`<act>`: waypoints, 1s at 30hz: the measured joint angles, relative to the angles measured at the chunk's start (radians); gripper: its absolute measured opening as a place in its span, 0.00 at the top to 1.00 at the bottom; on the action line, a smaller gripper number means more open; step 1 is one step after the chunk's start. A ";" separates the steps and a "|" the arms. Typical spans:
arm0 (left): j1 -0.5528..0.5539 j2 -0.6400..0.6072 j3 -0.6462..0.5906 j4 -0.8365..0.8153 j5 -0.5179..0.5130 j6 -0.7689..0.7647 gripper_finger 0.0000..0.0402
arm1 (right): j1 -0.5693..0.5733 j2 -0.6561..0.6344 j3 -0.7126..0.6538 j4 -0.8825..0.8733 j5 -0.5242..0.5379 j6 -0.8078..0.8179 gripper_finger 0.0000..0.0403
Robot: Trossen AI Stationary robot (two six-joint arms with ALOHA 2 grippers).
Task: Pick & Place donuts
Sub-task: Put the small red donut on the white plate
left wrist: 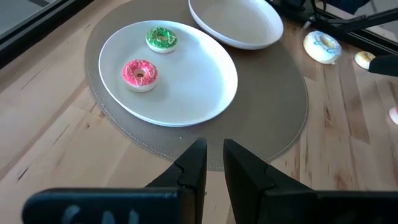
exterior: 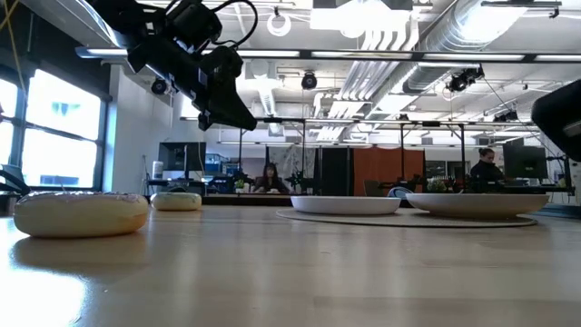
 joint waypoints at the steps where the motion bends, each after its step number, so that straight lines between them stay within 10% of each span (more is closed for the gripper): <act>1: 0.000 0.000 0.000 0.000 0.000 -0.001 0.87 | 0.009 0.006 0.000 0.000 0.010 0.000 0.76; 30: 0.000 0.000 0.011 0.062 0.028 0.002 0.87 | 0.025 0.155 -0.002 0.248 0.145 -0.108 0.95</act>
